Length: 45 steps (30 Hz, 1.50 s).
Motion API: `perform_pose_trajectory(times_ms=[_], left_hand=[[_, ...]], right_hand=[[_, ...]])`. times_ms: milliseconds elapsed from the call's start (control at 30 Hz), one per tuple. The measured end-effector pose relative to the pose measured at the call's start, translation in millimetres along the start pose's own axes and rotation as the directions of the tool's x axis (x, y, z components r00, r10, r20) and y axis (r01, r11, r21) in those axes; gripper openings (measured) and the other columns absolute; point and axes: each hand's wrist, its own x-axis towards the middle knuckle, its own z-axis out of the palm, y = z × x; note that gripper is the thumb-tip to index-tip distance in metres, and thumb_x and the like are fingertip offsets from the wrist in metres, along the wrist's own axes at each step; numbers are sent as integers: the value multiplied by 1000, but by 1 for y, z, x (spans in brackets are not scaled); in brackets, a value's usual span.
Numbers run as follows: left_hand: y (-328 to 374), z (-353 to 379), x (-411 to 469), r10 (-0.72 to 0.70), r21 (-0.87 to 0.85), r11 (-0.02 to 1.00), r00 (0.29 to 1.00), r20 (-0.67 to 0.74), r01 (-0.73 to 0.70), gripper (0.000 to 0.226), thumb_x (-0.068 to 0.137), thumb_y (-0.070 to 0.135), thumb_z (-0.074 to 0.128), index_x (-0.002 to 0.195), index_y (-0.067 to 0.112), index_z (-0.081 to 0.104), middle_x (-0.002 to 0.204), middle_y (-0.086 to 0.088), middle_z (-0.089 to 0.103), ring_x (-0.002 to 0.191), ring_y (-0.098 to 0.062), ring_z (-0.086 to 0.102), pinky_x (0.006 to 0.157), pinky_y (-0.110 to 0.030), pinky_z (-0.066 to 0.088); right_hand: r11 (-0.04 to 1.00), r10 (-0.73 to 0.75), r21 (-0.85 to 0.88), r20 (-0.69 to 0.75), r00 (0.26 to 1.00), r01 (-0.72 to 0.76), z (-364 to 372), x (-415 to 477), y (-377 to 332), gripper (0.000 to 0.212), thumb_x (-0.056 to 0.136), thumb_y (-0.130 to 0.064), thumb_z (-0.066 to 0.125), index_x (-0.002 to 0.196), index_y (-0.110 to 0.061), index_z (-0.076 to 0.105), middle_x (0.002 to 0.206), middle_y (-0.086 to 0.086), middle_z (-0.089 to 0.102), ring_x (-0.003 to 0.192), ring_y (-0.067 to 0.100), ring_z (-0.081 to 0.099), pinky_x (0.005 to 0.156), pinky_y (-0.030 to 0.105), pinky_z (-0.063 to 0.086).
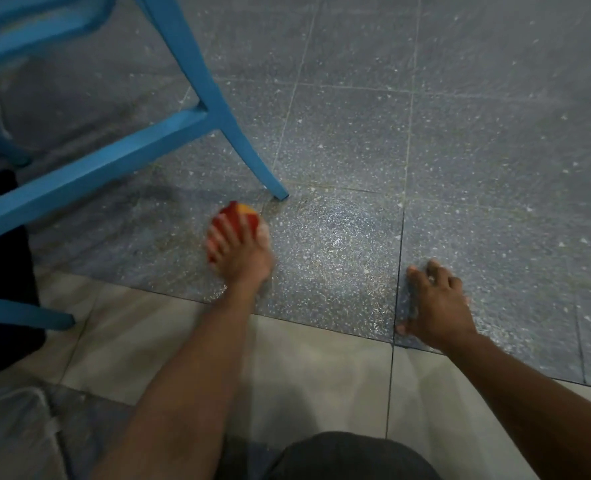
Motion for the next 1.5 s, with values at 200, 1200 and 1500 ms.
perform_pose_trajectory(times_ms=[200,1200,1500], left_hand=[[69,77,-111,639,91,742,742,203,-665,65,111,58,17,172,38,4,180,-6,-13,166,-38,-15,132,-63,3],[-83,75,-389,63,148,983,961,270,-106,70,108,46,33,167,9,27,167,-42,22,149,-66,32,118,-71,39],[-71,97,-379,722,159,-142,7,692,-977,62,104,58,41,165,47,32,179,4,21,165,-31,22,132,-51,26]], right_hand=[[1000,-3,7,-16,1000,4,-1,-2,1,123,56,-45,98,158,-25,31,166,15,17,146,43,25,114,61,39],[971,-213,-113,-20,977,210,-43,-58,-59,71,87,-24,70,153,-17,44,159,20,38,145,40,35,117,45,36],[973,-188,-137,-12,982,185,-50,-76,-14,68,88,-28,72,151,-19,49,158,18,42,143,41,37,117,43,36]])
